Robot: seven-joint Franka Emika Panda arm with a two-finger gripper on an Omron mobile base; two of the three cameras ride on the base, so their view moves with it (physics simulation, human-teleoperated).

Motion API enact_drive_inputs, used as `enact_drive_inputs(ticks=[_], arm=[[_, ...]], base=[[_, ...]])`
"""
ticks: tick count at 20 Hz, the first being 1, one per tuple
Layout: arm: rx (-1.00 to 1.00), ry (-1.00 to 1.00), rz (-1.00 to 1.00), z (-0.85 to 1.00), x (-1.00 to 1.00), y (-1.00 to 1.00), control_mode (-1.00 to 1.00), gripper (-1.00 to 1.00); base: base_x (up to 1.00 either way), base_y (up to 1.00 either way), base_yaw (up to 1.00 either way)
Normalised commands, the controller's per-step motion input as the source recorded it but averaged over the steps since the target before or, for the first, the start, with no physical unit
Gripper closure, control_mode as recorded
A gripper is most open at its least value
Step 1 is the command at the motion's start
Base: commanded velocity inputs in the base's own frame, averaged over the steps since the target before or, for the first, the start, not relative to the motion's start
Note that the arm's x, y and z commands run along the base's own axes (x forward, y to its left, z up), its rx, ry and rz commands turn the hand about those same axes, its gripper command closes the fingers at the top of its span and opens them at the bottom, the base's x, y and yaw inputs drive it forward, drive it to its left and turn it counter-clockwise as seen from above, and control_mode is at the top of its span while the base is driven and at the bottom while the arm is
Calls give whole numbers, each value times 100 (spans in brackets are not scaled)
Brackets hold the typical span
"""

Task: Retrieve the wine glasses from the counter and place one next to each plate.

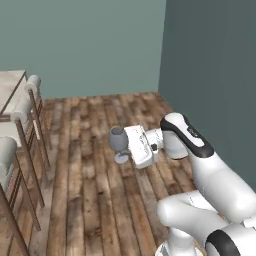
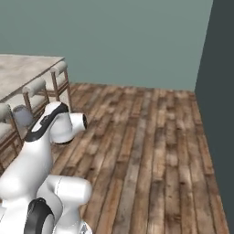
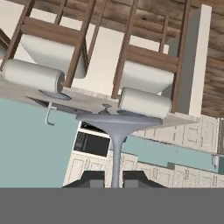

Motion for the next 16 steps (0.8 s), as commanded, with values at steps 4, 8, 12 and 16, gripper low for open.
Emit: enact_drive_inputs(ticks=[4, 8, 12, 16], arm=[[0, 0, 0, 0, 0, 0, 100, 100], [0, 0, 0, 0, 0, 0, 100, 100], [0, 0, 0, 0, 0, 0, 100, 100], [0, 0, 0, 0, 0, 0, 100, 100]], base=[[49, -2, 48], [54, 0, 49], [60, -31, 52], [60, -49, 53]])
